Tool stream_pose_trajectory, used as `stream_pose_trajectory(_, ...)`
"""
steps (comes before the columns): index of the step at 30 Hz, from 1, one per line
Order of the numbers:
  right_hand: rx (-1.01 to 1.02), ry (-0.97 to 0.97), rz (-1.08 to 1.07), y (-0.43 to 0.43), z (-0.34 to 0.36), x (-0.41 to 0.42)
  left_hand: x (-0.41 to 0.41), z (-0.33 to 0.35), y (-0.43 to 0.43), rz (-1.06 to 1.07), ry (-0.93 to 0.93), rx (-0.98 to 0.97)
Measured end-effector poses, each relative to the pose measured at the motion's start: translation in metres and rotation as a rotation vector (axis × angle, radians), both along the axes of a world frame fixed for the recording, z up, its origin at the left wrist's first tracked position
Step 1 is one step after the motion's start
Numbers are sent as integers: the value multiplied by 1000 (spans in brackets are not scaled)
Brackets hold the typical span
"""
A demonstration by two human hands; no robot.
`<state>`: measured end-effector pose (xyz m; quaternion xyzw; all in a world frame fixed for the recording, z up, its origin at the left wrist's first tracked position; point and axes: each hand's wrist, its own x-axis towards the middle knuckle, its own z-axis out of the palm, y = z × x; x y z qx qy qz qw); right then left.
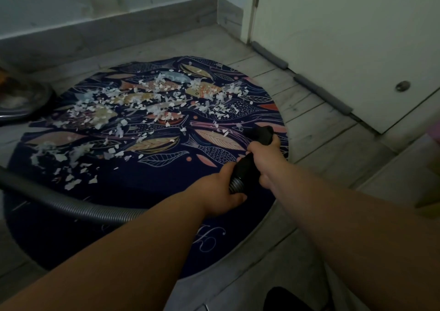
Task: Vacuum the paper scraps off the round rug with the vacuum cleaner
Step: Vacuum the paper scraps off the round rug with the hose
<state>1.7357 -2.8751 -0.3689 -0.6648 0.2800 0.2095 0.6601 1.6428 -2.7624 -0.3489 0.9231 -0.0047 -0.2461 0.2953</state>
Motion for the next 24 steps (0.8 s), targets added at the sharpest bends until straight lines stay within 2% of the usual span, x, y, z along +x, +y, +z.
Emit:
stream_pose_trajectory(8, -33, -19, 126, 6, 1, -1, -7, -4, 9, 16, -52, 26)
stream_pose_trajectory(24, -50, 19, 310, 48, 7, -12, -30, 6, 39, 97, -11, 82)
